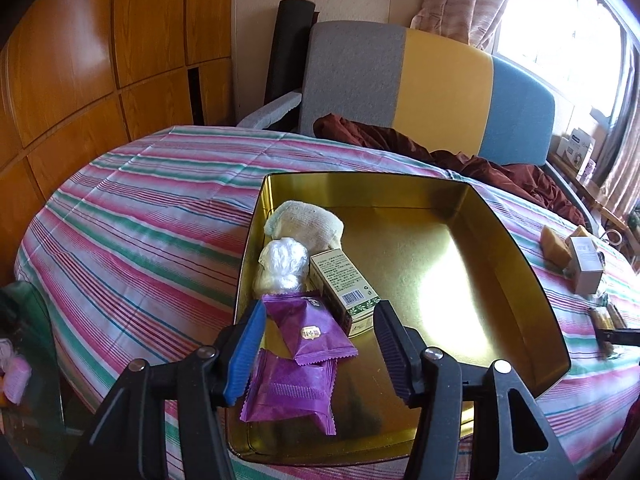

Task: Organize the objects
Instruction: 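Carry the WEIDAN bag into the gold tray and open the right gripper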

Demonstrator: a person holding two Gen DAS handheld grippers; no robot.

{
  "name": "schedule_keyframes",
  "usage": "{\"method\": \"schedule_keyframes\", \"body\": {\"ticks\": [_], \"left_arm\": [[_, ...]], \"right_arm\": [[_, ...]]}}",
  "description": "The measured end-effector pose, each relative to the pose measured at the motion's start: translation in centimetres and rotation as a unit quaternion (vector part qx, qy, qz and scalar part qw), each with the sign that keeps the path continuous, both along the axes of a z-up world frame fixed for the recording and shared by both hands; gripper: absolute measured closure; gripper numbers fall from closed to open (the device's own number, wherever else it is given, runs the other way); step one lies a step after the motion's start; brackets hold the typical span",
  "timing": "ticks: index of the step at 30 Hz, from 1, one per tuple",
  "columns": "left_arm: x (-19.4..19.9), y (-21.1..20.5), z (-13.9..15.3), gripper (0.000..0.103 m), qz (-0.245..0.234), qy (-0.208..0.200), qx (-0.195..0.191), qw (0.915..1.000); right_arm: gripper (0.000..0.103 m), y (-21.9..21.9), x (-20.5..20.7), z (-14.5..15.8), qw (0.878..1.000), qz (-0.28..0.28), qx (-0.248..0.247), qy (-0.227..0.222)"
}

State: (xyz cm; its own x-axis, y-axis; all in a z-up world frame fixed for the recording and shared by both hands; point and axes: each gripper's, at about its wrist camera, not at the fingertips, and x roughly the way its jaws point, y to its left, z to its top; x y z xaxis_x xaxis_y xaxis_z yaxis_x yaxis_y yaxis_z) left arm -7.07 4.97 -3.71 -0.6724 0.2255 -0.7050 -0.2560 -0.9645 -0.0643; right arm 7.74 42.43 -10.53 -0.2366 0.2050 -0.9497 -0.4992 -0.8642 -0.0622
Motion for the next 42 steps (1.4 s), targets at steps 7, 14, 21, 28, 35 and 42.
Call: {"method": "schedule_keyframes", "body": {"ticks": [7,14,21,28,35,42], "left_arm": [[0.6,-0.8,0.4,0.044,-0.001,0.002,0.014,0.9999],[1.0,-2.3,0.9,0.043,0.014,0.010,0.029,0.9994],[0.9,-5.4,1.3,0.043,0.047,0.018,0.042,0.9978],[0.9,-8.3,0.2,0.043,0.077,0.000,0.052,0.9957],[0.9,-9.2,-0.6,0.042,0.086,-0.008,0.056,0.9947],[1.2,-8.4,-0.3,0.038,0.073,-0.004,0.056,0.9958]], "right_arm": [[0.056,-3.5,-0.2,2.2,0.995,0.054,-0.069,0.050],[0.056,-13.6,-3.2,9.2,0.979,0.145,-0.081,0.119],[0.056,-23.7,-9.6,10.2,0.956,0.241,-0.093,0.140],[0.056,-29.6,-14.7,4.9,0.957,0.257,-0.118,0.067],[0.050,-32.8,-14.9,2.0,0.932,0.282,-0.221,0.049],[0.049,-31.7,-13.2,3.2,0.927,0.283,-0.231,0.089]]}}
